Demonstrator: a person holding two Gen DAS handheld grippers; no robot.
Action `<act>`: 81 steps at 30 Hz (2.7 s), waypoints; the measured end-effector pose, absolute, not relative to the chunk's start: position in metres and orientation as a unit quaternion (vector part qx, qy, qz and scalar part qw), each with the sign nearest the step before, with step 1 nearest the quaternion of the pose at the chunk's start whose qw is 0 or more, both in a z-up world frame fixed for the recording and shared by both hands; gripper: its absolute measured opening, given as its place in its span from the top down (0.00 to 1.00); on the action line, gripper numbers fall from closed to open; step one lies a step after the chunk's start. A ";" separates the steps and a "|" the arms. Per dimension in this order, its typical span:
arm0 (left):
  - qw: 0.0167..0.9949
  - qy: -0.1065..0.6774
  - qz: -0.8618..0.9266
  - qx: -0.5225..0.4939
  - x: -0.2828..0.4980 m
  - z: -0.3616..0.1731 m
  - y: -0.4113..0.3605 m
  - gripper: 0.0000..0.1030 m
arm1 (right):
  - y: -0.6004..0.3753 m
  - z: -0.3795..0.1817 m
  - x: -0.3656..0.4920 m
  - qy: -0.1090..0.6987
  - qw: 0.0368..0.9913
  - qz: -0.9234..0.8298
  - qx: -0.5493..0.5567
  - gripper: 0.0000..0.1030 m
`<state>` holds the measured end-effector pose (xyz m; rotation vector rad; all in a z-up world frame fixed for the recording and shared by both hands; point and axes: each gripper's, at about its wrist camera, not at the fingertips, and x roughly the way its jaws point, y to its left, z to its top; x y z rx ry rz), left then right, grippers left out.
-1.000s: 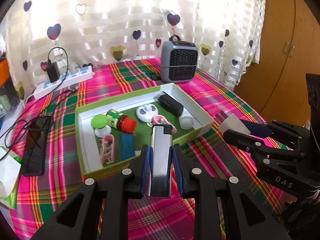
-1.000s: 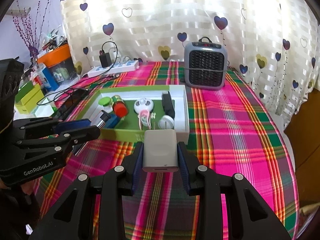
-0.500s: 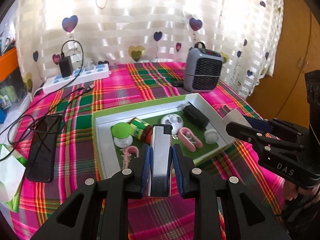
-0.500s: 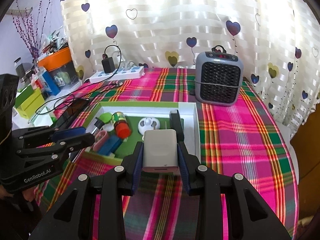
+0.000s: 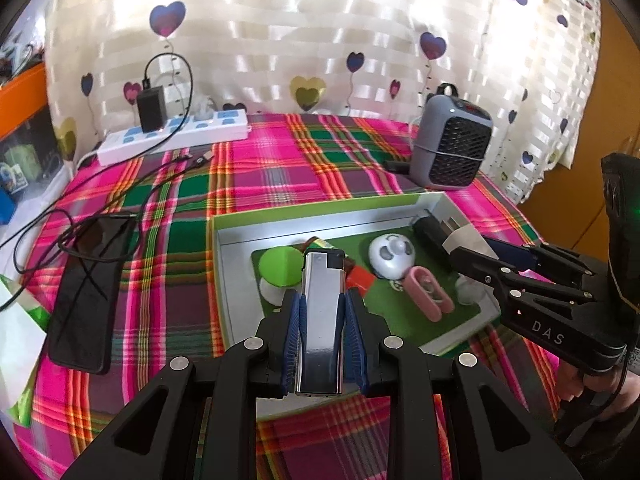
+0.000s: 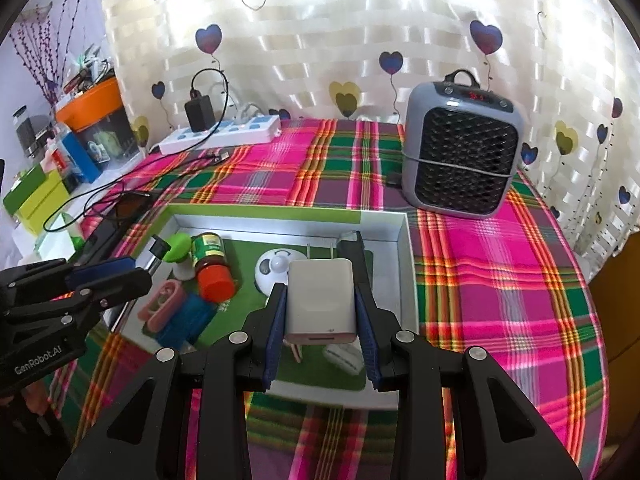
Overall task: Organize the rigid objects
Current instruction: 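Lower the silver stick and white charger into the tray and open both grippers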
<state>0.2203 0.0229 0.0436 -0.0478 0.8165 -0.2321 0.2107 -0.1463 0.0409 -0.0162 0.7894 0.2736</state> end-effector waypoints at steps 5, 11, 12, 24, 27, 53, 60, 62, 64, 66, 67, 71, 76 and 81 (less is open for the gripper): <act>0.911 0.399 -0.102 -0.022 0.228 0.038 0.026 0.78 | -0.145 0.035 0.220 0.389 0.911 0.133 -0.012 0.66; 0.907 0.409 -0.099 -0.024 0.232 0.031 0.026 0.78 | -0.141 0.031 0.229 0.393 0.909 0.134 -0.021 0.66; 0.906 0.410 -0.099 -0.024 0.232 0.030 0.026 0.78 | -0.141 0.029 0.230 0.394 0.909 0.134 -0.022 0.66; 0.903 0.418 -0.098 -0.026 0.236 0.023 0.023 0.78 | -0.135 0.026 0.233 0.388 0.911 0.137 -0.034 0.66; 0.902 0.419 -0.098 -0.028 0.236 0.023 0.024 0.78 | -0.135 0.026 0.233 0.388 0.911 0.137 -0.032 0.66; 0.898 0.426 -0.103 -0.030 0.237 0.019 0.022 0.75 | -0.136 0.026 0.232 0.382 0.914 0.135 -0.023 0.66; 0.898 0.429 -0.098 -0.029 0.238 0.018 0.023 0.71 | -0.136 0.025 0.232 0.382 0.914 0.137 -0.021 0.66; 0.898 0.428 -0.096 -0.026 0.237 0.019 0.022 0.71 | -0.135 0.025 0.232 0.383 0.913 0.137 -0.020 0.66; 0.899 0.426 -0.096 -0.026 0.236 0.020 0.022 0.70 | -0.135 0.024 0.232 0.383 0.913 0.138 -0.020 0.66; 0.902 0.422 -0.092 -0.023 0.234 0.022 0.021 0.70 | -0.135 0.024 0.231 0.383 0.913 0.139 -0.019 0.66; 0.903 0.420 -0.091 -0.021 0.233 0.023 0.020 0.69 | -0.134 0.025 0.230 0.383 0.913 0.139 -0.019 0.66; 0.906 0.413 -0.088 -0.022 0.225 0.029 0.020 0.69 | -0.135 0.028 0.224 0.378 0.915 0.138 -0.018 0.66; 0.911 0.402 -0.087 -0.023 0.210 0.039 0.018 0.68 | -0.135 0.033 0.213 0.375 0.917 0.137 -0.015 0.66; 0.915 0.396 -0.078 -0.020 0.192 0.045 0.015 0.68 | -0.135 0.038 0.197 0.372 0.918 0.135 -0.009 0.66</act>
